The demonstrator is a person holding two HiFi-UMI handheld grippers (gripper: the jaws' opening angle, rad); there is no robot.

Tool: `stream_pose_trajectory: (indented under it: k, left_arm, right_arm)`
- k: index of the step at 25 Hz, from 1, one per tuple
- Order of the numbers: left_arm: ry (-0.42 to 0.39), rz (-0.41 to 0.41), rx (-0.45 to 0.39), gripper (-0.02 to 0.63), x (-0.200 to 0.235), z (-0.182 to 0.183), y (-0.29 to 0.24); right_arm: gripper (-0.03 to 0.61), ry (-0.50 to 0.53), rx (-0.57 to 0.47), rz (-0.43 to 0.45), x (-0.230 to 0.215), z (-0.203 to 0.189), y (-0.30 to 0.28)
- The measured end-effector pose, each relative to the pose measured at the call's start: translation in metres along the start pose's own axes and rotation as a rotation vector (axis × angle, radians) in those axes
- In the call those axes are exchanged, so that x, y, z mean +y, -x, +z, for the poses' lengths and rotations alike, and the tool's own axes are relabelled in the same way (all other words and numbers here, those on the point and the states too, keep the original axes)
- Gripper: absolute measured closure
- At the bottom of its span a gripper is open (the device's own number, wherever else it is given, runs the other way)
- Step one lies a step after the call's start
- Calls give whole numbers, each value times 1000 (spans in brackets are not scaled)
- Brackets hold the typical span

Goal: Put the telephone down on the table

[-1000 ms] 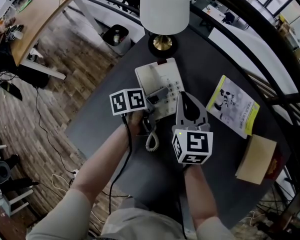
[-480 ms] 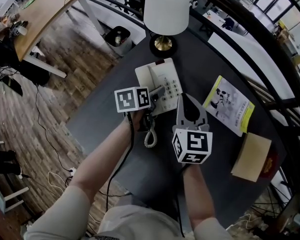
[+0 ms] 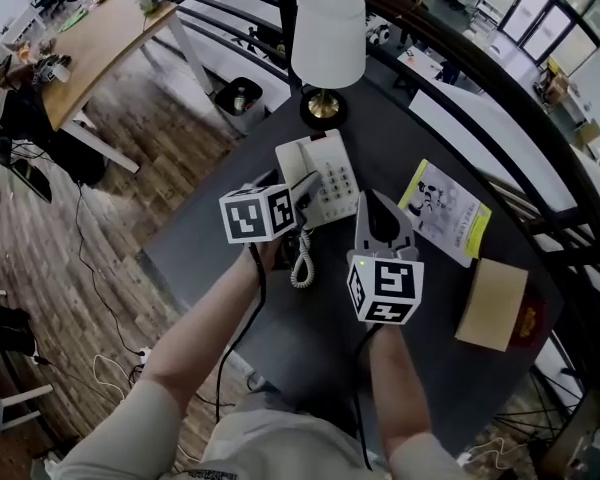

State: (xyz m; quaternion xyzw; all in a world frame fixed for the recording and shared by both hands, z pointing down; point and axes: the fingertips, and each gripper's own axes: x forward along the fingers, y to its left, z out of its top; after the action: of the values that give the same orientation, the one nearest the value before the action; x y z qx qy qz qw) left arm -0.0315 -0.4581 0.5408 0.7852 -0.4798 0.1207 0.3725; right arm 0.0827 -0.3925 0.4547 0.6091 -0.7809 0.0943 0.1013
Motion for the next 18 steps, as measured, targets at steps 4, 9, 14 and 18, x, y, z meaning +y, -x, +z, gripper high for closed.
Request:
stream_pose_trajectory:
  k: [4, 9, 14, 18]
  left_arm:
    - [-104, -28, -106, 246, -29, 31, 48]
    - [-218, -14, -267, 391, -58, 69, 120]
    - [-336, -29, -383, 444, -97, 88, 197]
    - [-362, -64, -465, 505, -126, 94, 253]
  right_arm:
    - [577, 23, -67, -21, -2, 36, 31]
    - [577, 58, -131, -25, 6, 75, 67]
    - [577, 91, -219, -15, 20, 121, 122]
    - [577, 143, -302, 0, 34, 157, 162]
